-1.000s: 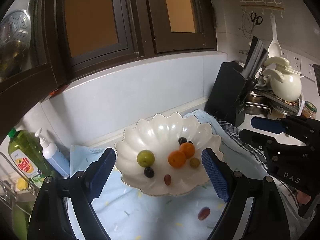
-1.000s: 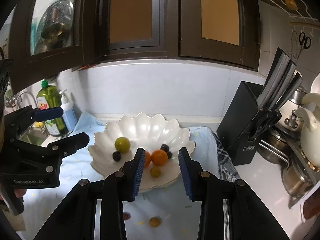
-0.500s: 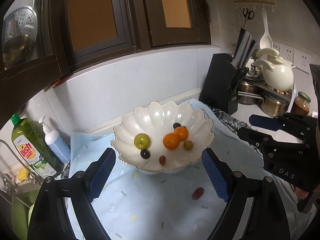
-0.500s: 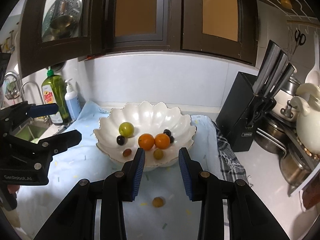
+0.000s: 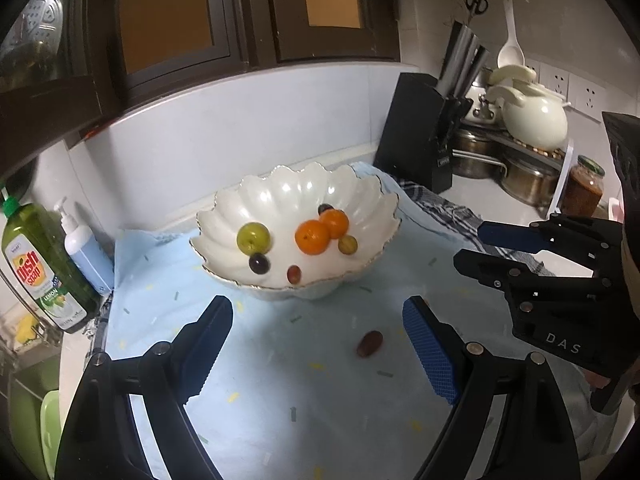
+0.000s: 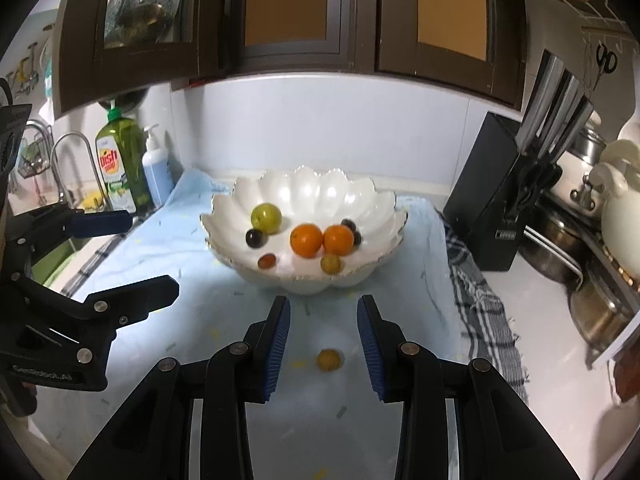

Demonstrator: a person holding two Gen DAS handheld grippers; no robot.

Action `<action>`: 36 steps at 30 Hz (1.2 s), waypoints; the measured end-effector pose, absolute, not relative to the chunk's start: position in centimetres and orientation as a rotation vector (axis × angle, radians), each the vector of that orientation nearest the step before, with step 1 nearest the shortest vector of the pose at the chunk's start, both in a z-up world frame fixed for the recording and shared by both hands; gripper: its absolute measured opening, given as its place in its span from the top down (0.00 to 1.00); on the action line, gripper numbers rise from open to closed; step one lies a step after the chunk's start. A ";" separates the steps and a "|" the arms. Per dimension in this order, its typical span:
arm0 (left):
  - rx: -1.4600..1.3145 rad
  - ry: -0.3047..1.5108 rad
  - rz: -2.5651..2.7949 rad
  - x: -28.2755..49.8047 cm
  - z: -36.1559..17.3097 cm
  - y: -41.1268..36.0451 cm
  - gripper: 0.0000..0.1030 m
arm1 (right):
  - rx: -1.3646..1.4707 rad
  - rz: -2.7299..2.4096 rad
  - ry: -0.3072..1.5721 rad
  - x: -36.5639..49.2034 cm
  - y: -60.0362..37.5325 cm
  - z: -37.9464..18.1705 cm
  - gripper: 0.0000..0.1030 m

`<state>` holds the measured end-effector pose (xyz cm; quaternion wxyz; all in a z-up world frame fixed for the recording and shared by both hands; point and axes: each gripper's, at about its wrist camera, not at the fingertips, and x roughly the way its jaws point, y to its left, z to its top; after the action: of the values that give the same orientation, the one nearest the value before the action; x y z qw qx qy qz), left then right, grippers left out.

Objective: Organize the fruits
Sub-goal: 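Grasp the last yellow fruit with the right gripper while the left grasps the red date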

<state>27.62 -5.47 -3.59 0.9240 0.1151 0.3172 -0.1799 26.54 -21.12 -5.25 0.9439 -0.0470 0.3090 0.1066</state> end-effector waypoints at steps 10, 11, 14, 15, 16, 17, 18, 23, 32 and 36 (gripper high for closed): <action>0.244 0.685 -0.411 27.6 -7.1 -6.4 0.21 | -0.083 0.212 0.699 26.8 -21.3 -7.8 0.65; 0.243 0.689 -0.414 27.7 -7.4 -6.5 0.22 | -0.087 0.207 0.703 26.9 -21.3 -8.1 0.65; 0.243 0.705 -0.427 28.0 -8.4 -6.9 0.24 | -0.086 0.204 0.722 27.1 -21.3 -8.8 0.65; 0.242 0.710 -0.429 28.1 -8.7 -7.0 0.25 | -0.086 0.203 0.732 27.3 -21.3 -9.2 0.65; 0.243 0.718 -0.436 28.3 -9.1 -7.2 0.25 | -0.087 0.203 0.738 27.4 -21.3 -9.5 0.65; 0.247 0.724 -0.437 28.4 -9.4 -7.4 0.26 | -0.090 0.201 0.745 27.5 -21.3 -9.8 0.65; 0.254 0.727 -0.437 28.5 -9.6 -7.6 0.27 | -0.091 0.200 0.752 27.6 -21.2 -10.0 0.65; 0.262 0.757 -0.454 29.1 -10.9 -8.4 0.32 | -0.071 0.207 0.782 28.2 -21.3 -11.1 0.65; 0.262 0.811 -0.475 30.6 -13.0 -9.3 0.41 | -0.026 0.209 0.832 29.9 -21.9 -12.7 0.65; 0.271 0.831 -0.488 31.2 -13.8 -9.7 0.46 | -0.022 0.208 0.854 30.5 -22.0 -13.4 0.65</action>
<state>31.17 -9.70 -13.80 0.8772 0.1299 0.3985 -0.2341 30.52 -21.97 -13.36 0.9049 -0.0107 0.4134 0.1006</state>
